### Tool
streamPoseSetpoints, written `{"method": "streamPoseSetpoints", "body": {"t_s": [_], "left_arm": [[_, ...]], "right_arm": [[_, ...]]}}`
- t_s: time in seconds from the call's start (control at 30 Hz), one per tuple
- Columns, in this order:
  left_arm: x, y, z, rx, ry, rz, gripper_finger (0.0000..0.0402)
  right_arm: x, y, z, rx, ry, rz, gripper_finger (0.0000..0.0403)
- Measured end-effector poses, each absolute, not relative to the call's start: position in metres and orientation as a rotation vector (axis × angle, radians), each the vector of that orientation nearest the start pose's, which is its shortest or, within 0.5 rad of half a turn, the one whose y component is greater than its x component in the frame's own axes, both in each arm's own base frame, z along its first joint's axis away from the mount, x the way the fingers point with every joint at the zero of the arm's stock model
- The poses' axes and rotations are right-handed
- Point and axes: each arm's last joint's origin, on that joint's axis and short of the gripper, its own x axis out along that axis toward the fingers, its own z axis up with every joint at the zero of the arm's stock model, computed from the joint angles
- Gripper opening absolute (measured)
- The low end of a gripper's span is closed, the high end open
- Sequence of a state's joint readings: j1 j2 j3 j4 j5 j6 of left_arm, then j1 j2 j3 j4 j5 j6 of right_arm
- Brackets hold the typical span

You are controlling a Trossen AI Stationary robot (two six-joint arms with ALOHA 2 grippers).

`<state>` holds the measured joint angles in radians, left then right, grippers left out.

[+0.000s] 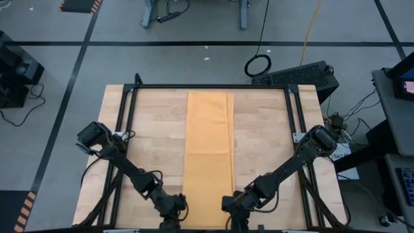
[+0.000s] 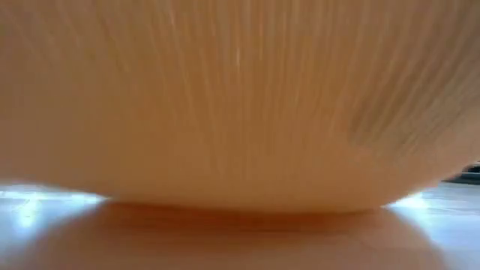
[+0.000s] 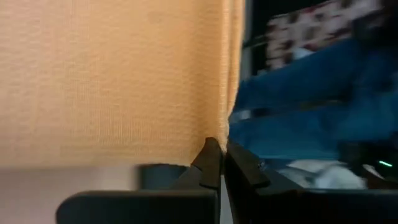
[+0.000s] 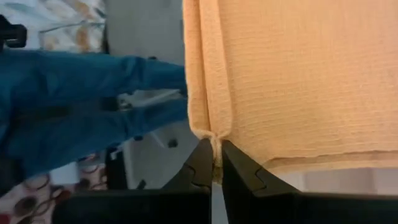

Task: Roll towel
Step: Roll the yellow towel

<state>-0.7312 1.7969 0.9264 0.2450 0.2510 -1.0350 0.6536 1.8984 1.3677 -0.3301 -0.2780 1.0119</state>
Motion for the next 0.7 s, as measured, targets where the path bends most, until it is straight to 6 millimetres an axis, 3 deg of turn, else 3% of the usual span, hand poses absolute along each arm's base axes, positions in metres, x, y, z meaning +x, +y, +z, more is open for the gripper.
{"method": "streamPoseSetpoints", "body": {"t_s": [0.2, 0.4, 0.53, 0.7], "left_arm": [[0.27, -0.243, 0.16, -0.79, 0.985, -0.522, 0.001], [0.283, -0.207, 0.165, -0.733, 1.041, -0.455, 0.001], [0.283, -0.16, 0.205, -0.658, 0.983, -0.418, 0.001], [0.259, -0.082, 0.276, -0.531, 0.747, -0.259, 0.001]], "right_arm": [[0.326, 0.245, 0.209, 0.701, 1.218, 0.355, 0.0004], [0.325, 0.206, 0.222, 0.591, 1.271, 0.286, 0.0004], [0.318, 0.166, 0.249, 0.54, 1.276, 0.23, 0.0004], [0.302, 0.101, 0.299, 0.517, 1.107, 0.052, 0.0004]]}}
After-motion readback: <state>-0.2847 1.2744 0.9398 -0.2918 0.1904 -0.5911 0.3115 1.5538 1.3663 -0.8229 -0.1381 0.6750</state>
